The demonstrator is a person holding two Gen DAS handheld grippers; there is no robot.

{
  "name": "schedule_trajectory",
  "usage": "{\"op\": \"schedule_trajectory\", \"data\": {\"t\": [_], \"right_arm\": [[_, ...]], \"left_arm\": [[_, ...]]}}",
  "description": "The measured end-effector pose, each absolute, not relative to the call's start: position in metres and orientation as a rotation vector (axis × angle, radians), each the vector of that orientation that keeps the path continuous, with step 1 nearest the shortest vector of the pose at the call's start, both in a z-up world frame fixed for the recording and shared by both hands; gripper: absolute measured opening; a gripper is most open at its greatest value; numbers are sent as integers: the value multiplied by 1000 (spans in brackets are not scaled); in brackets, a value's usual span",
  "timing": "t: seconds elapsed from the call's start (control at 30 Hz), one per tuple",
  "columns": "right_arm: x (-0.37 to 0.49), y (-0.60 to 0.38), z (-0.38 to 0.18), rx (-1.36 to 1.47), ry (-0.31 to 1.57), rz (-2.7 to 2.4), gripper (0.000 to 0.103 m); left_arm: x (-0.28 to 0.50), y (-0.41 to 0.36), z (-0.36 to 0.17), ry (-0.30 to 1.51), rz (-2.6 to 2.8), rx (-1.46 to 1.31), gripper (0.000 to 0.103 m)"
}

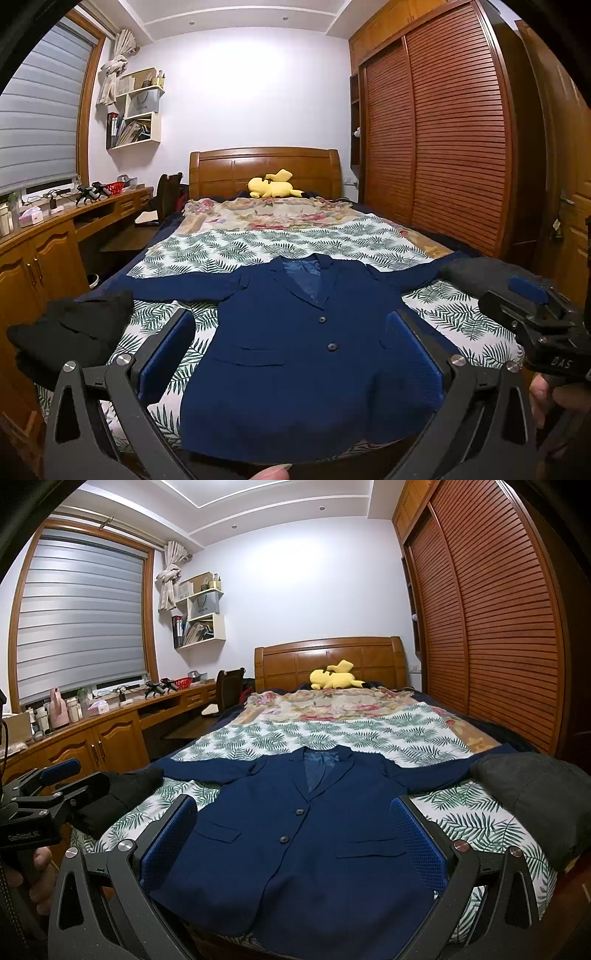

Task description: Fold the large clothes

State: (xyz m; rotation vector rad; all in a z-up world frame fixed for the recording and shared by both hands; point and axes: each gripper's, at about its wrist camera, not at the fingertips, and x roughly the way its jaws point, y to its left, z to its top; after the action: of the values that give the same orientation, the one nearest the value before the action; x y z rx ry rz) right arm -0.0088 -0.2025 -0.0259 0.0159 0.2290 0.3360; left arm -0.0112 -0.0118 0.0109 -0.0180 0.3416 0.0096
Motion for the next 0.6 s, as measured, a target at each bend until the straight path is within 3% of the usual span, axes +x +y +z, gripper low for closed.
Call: {"op": "schedule_trajectory", "data": {"t": [0.6], "right_arm": [[-8,-201,-26,20,225,336,103]], "left_arm": [[-12,-11,11,341,8,-19,103]]}}
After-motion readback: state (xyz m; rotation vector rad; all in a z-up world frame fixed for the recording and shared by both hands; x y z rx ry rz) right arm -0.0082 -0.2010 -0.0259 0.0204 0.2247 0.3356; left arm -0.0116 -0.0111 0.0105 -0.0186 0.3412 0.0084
